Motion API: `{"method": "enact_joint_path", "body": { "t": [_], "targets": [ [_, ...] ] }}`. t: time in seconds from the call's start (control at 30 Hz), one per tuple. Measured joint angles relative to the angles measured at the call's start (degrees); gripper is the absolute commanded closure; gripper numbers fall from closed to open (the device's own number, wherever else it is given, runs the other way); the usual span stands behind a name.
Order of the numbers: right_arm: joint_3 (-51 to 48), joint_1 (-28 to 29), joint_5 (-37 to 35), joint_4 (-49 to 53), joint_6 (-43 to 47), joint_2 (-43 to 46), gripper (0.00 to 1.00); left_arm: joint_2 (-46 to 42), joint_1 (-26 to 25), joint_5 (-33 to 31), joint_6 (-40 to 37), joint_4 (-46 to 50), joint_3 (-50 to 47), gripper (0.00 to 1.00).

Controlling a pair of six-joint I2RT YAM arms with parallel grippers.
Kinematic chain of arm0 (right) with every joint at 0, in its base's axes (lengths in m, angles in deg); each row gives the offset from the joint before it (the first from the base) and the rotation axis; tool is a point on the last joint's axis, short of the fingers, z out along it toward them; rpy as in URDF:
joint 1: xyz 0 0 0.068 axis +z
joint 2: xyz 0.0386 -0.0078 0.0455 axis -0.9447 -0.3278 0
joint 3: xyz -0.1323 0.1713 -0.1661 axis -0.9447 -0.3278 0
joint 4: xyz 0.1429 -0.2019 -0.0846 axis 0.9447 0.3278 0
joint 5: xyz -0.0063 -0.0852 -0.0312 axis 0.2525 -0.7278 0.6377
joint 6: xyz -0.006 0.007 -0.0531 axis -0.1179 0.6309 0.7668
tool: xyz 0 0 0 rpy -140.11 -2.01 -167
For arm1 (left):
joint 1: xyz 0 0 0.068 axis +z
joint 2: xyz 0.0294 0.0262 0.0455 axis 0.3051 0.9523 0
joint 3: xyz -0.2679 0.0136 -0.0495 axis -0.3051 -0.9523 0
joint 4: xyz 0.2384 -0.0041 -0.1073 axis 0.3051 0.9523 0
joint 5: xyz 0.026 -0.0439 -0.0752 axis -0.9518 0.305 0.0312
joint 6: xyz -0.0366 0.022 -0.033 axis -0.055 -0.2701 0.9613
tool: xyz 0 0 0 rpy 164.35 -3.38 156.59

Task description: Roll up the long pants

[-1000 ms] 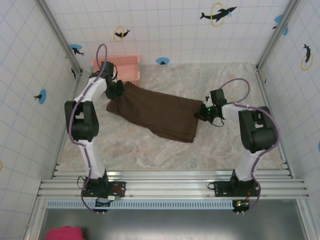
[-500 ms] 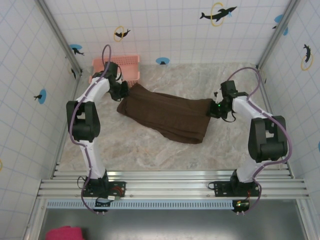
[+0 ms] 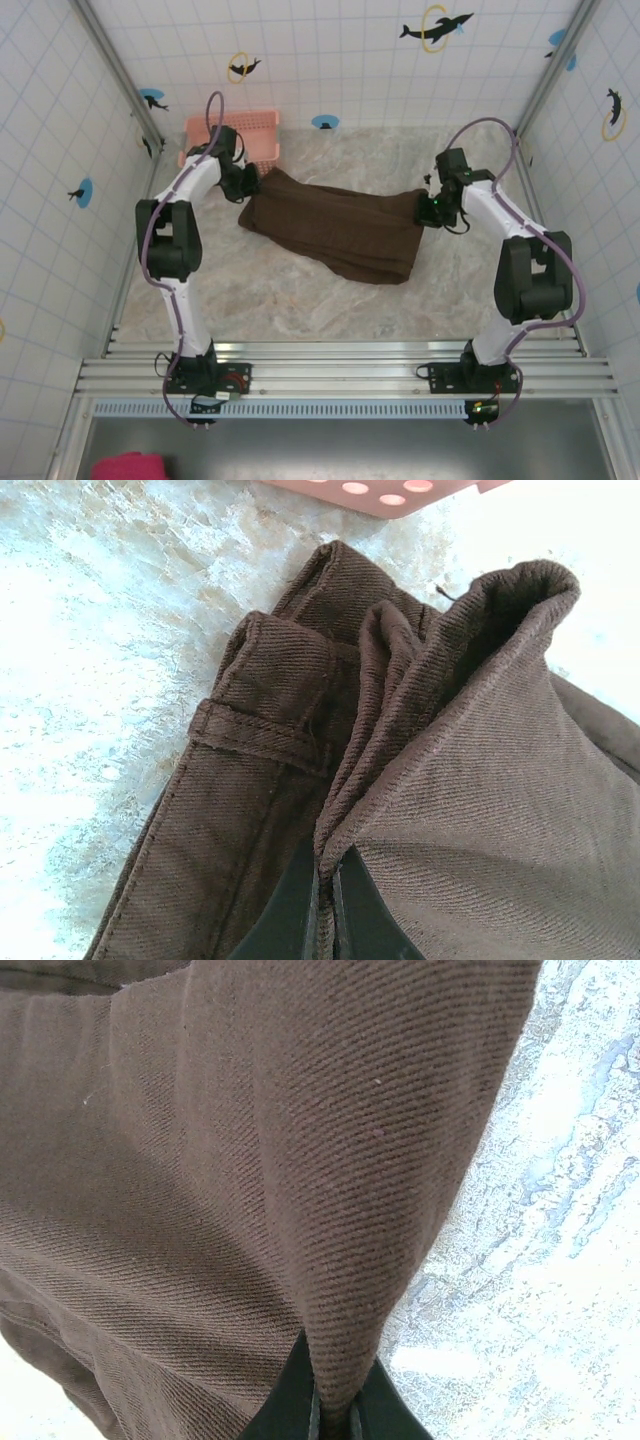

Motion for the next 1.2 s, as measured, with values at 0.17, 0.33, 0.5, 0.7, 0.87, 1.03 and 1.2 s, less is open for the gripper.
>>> {"method": "enact_joint_path", "body": {
  "t": [0.17, 0.33, 0.5, 0.7, 0.87, 1.03, 1.2],
  "targets": [
    [0.2, 1.0, -1.4, 0.3, 0.0, -2.1, 1.00, 2.1, 0.0, 0.0, 0.0, -0.6, 0.8, 1.00],
    [0.2, 1.7, -1.9, 0.2, -0.2, -3.4, 0.64, 4.4, 0.1, 0.0, 0.0, -0.9, 1.6, 1.00],
    [0.2, 1.4, -4.3, 1.2, -0.4, -3.5, 0.24, 6.6, 1.1, -2.6, 0.0, -1.7, 3.8, 1.00],
    [-1.9, 0.4, -5.5, 1.6, -0.2, -2.8, 0.24, 8.4, 2.3, -3.7, 0.0, -2.1, 5.4, 1.00],
    [-6.4, 0.9, -3.7, 0.6, -2.1, -0.3, 0.24, 9.5, 2.3, -3.7, 0.0, -2.1, 6.4, 1.00],
    [-10.0, 4.7, -0.8, -3.7, -5.8, 0.5, 0.25, 10.6, 2.3, -3.7, 0.0, -2.1, 7.5, 1.00],
    [-11.2, 7.8, 1.2, -7.9, -9.0, 0.5, 0.29, 11.3, 2.3, -3.7, -0.2, -1.7, 9.0, 1.00]
  ]
}}
